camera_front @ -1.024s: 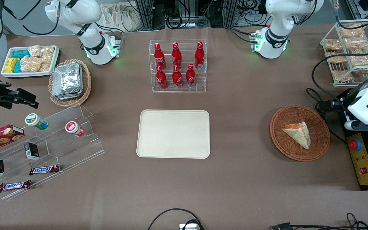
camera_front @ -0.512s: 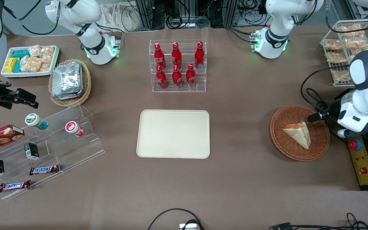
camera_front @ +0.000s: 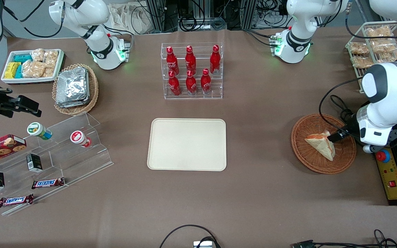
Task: Place sandwich from basket to tray
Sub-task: 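Move the left gripper over the wrapped sandwich in the wicker basket, then lower the left gripper onto the sandwich and close it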
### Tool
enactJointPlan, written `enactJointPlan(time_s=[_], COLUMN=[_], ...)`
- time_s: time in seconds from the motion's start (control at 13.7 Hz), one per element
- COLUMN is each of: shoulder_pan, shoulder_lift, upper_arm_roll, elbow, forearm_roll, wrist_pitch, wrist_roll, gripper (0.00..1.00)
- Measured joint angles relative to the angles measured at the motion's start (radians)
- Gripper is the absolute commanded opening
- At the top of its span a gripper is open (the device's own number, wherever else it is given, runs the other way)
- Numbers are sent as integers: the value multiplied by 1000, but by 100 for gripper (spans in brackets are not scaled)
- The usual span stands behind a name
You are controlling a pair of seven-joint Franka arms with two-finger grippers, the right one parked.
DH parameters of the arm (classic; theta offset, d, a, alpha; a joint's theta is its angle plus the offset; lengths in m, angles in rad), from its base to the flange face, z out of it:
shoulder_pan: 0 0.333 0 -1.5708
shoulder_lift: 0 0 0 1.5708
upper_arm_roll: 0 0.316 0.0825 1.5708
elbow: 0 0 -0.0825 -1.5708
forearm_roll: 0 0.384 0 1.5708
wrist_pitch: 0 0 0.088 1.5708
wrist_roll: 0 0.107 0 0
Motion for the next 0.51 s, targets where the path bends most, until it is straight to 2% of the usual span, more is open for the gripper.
enactJointPlan(time_s=[0.51], shoulder_pan=[1], shoulder_lift=[92], upper_arm_roll=[1], elbow=[0], forearm_roll=[0], wrist_pitch=[42], wrist_roll=[-206], gripper=[100])
